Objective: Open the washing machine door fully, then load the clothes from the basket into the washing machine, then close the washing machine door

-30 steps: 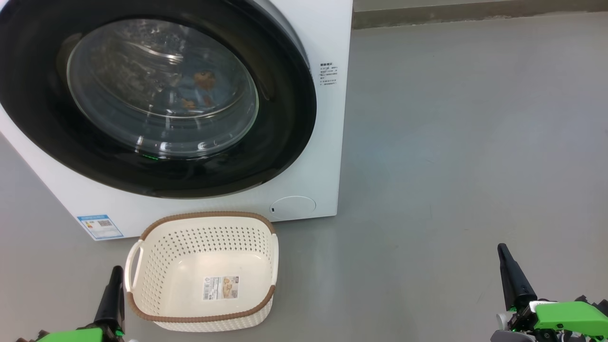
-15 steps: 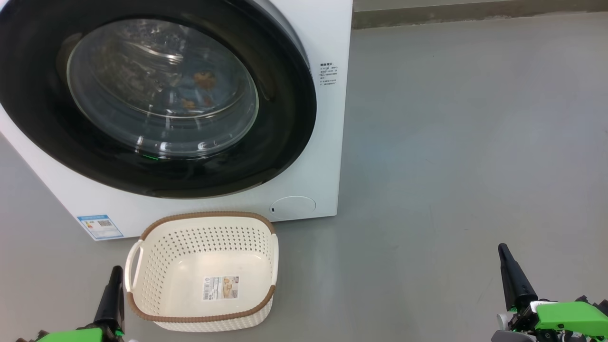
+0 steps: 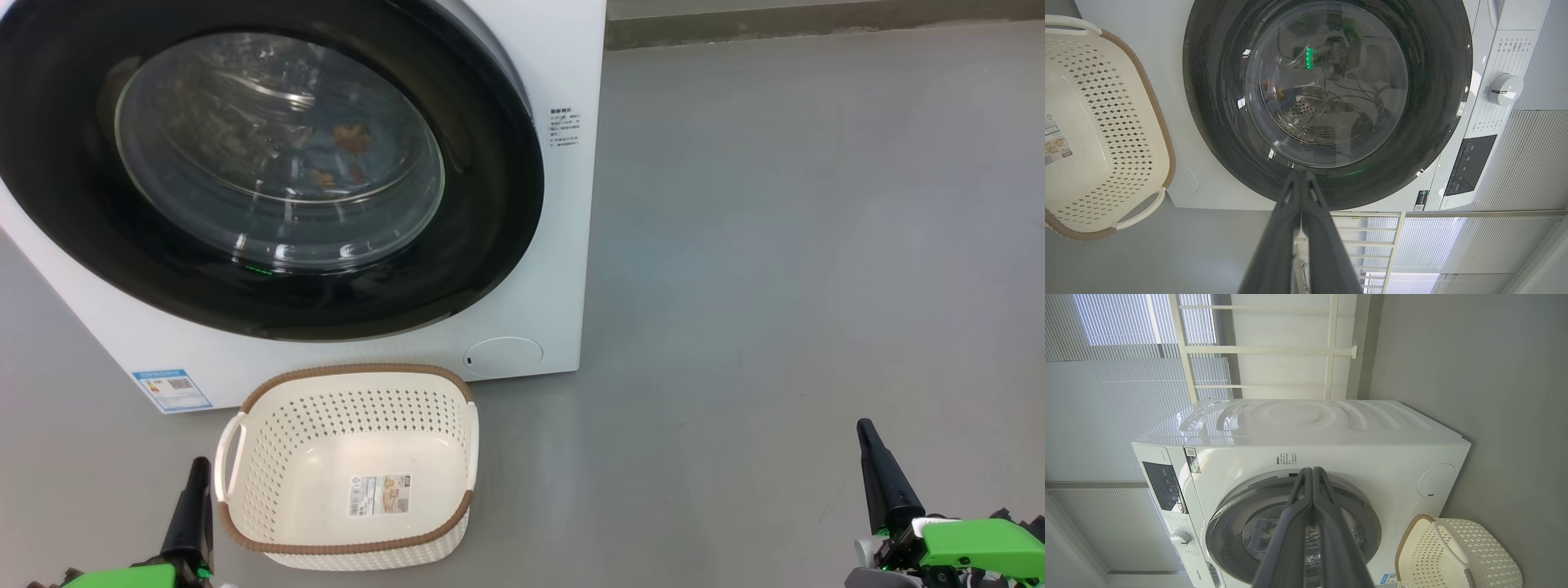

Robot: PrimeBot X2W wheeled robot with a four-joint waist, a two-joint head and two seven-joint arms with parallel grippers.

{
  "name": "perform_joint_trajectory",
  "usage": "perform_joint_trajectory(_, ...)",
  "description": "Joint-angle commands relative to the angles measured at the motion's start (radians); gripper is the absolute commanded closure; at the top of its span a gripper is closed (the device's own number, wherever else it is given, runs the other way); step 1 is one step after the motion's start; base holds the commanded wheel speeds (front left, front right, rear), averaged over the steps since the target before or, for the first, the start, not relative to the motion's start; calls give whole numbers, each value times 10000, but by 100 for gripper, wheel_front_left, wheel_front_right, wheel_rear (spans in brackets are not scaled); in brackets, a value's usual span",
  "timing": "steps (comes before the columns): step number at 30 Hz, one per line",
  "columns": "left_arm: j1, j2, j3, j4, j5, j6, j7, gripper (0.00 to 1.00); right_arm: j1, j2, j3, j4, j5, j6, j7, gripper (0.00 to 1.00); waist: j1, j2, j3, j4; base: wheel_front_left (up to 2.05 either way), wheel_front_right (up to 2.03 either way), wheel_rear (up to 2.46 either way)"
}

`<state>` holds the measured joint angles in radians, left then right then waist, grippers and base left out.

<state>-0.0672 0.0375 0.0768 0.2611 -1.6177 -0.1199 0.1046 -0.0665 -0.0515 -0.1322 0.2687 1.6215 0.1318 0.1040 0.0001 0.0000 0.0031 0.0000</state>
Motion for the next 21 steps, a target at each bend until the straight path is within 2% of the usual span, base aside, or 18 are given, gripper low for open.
perform_joint_trajectory(1, -406, 153, 343, -160, 69, -107, 65, 100, -410, -28, 232, -242, -90, -11, 53, 100, 0, 0, 0, 0, 0, 0, 0)
perform_joint_trajectory(21, -407, 147, 353, -160, 78, -107, 73, 100, -411, -17, 217, -242, -103, -11, 66, 100, 0, 0, 0, 0, 0, 0, 0)
